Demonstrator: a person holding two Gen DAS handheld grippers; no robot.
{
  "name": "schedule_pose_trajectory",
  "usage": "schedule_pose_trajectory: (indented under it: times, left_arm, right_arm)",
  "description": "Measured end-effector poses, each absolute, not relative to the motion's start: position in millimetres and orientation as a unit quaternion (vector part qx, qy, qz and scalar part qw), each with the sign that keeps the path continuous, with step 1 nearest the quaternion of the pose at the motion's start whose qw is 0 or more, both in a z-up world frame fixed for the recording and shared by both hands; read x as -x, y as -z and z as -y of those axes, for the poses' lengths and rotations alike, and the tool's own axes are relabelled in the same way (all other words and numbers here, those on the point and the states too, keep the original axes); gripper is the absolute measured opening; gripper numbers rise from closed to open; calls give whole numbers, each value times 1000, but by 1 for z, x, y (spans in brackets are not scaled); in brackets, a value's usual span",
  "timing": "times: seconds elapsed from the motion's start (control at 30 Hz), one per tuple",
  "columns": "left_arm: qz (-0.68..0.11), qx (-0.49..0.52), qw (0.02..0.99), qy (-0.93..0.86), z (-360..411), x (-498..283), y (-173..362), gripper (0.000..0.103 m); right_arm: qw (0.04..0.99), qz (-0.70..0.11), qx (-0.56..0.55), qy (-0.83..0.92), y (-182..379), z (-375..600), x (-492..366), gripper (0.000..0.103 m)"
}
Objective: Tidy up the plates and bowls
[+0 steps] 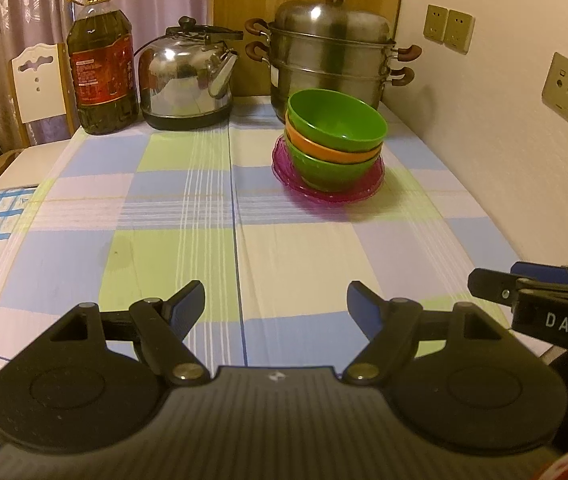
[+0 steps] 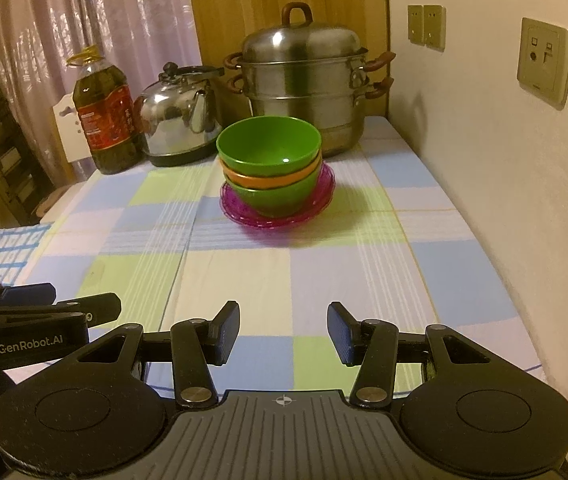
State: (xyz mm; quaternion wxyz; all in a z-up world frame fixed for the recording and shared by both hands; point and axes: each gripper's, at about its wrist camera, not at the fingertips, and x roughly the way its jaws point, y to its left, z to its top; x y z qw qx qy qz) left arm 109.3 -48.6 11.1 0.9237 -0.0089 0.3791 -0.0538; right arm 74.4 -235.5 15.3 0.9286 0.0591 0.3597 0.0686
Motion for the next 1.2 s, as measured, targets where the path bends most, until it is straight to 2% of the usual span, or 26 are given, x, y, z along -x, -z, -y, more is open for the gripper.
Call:
schedule_pose_trajectory:
  times: [1.2]
  left_arm:
    - [-380, 9, 923, 58, 52, -104, -13, 77]
  right_arm:
    - [930, -358, -61, -64, -18, 237, -70, 49]
